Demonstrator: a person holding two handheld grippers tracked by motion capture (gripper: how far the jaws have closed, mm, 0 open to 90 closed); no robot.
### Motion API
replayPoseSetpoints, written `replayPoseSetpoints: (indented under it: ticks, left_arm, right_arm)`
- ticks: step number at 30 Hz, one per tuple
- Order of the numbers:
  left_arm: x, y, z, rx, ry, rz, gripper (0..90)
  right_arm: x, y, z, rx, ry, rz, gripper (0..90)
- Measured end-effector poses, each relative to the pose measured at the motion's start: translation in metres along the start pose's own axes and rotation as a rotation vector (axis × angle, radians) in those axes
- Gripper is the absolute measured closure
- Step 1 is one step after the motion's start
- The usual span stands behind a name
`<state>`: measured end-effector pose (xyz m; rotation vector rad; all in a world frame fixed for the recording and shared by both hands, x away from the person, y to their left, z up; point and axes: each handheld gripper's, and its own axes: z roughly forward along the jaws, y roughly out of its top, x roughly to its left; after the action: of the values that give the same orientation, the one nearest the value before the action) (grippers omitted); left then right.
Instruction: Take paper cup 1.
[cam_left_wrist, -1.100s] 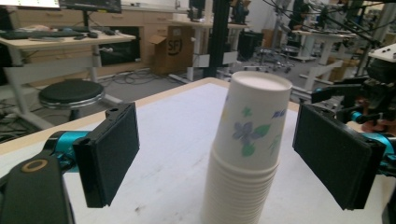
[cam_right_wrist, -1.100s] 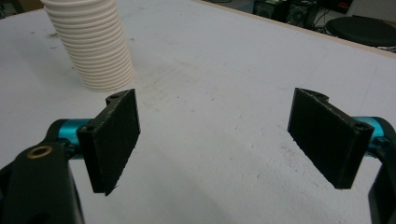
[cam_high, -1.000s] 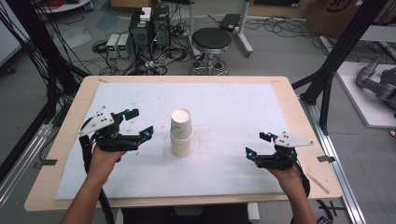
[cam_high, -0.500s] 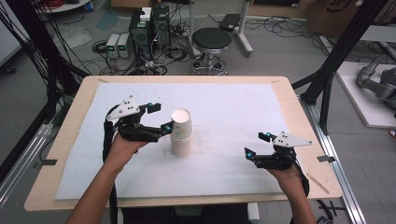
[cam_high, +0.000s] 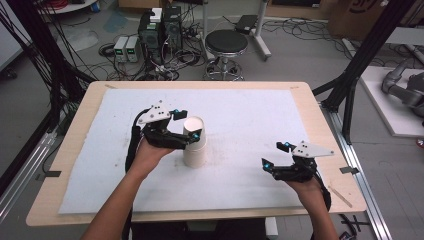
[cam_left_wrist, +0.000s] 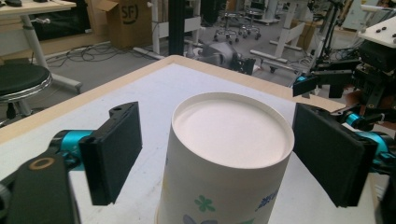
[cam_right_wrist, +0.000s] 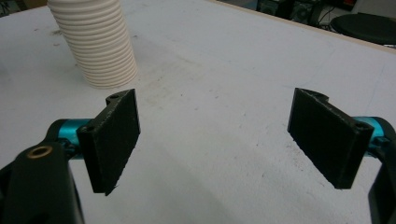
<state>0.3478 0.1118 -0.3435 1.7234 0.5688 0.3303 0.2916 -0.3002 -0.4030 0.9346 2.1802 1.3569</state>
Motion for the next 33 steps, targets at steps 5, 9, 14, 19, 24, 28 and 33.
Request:
replayPoseSetpoints:
  ticks: [5,9,14,19,24,28,33]
  left_arm:
    - [0.001,-0.001,0.004,0.002,-0.037,0.005,29.6]
    - [0.001,0.0,0.005,0.005,-0.04,0.017,34.6]
    - [0.001,0.006,0.002,-0.019,-0.049,0.015,34.8]
    - [0.0,0.014,-0.003,-0.056,-0.056,-0.001,34.9]
    - [0.0,0.029,-0.017,-0.128,-0.068,-0.022,35.4]
    - [0.001,0.042,-0.032,-0.187,-0.068,-0.036,35.7]
    - [0.004,0.051,-0.054,-0.257,-0.013,-0.033,36.0]
  right_arm:
    - [0.0,-0.001,0.0,0.004,-0.002,-0.001,17.4]
    - [-0.001,-0.001,0.0,0.004,-0.001,-0.002,17.4]
    - [0.0,-0.001,0.002,0.007,0.001,-0.002,17.4]
    - [0.0,0.0,0.003,0.01,0.005,0.0,17.4]
    - [0.001,0.0,0.002,0.008,0.004,0.003,17.4]
    - [0.001,0.0,0.002,0.009,0.004,0.005,17.4]
    - [0.001,0.001,0.002,0.005,0.002,0.006,17.4]
